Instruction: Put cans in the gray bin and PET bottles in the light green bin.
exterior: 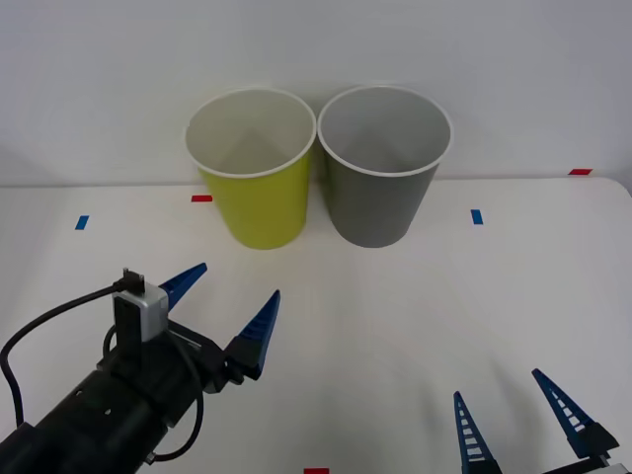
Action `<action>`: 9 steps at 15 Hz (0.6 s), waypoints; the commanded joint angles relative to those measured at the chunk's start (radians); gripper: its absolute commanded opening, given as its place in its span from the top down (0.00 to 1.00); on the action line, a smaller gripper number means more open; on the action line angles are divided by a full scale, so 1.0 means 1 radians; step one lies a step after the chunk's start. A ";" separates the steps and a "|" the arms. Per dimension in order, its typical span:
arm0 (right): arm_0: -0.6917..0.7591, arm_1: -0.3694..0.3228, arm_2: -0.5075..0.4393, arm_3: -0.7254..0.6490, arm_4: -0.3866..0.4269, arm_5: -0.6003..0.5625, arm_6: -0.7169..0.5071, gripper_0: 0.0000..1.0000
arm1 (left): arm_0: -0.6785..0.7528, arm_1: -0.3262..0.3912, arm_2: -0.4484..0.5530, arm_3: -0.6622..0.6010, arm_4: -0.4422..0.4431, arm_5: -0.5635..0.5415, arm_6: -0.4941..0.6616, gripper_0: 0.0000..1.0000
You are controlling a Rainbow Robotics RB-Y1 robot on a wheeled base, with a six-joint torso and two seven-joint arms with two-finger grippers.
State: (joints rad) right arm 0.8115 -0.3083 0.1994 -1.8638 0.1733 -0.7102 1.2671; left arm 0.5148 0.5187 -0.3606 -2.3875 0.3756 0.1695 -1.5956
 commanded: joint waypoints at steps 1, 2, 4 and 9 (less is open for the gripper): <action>0.000 0.000 0.000 0.000 0.000 0.000 0.000 0.00 | 0.028 0.017 -0.044 0.151 0.009 -0.235 -0.061 0.00; 0.000 0.000 0.000 0.000 0.000 0.000 0.000 0.00 | 0.042 0.018 -0.060 0.209 0.014 -0.320 -0.063 0.00; 0.000 0.000 0.000 0.000 0.000 0.000 0.000 0.00 | 0.103 -0.014 -0.043 0.231 0.019 -0.337 -0.055 0.00; 0.000 0.000 0.000 0.000 0.000 0.000 0.000 0.00 | 0.292 -0.014 -0.024 0.232 0.008 -0.464 -0.081 0.00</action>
State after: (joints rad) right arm 0.8115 -0.3083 0.1994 -1.8638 0.1733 -0.7102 1.2671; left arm 0.7761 0.4936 -0.3870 -2.1568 0.3894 -0.2592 -1.6658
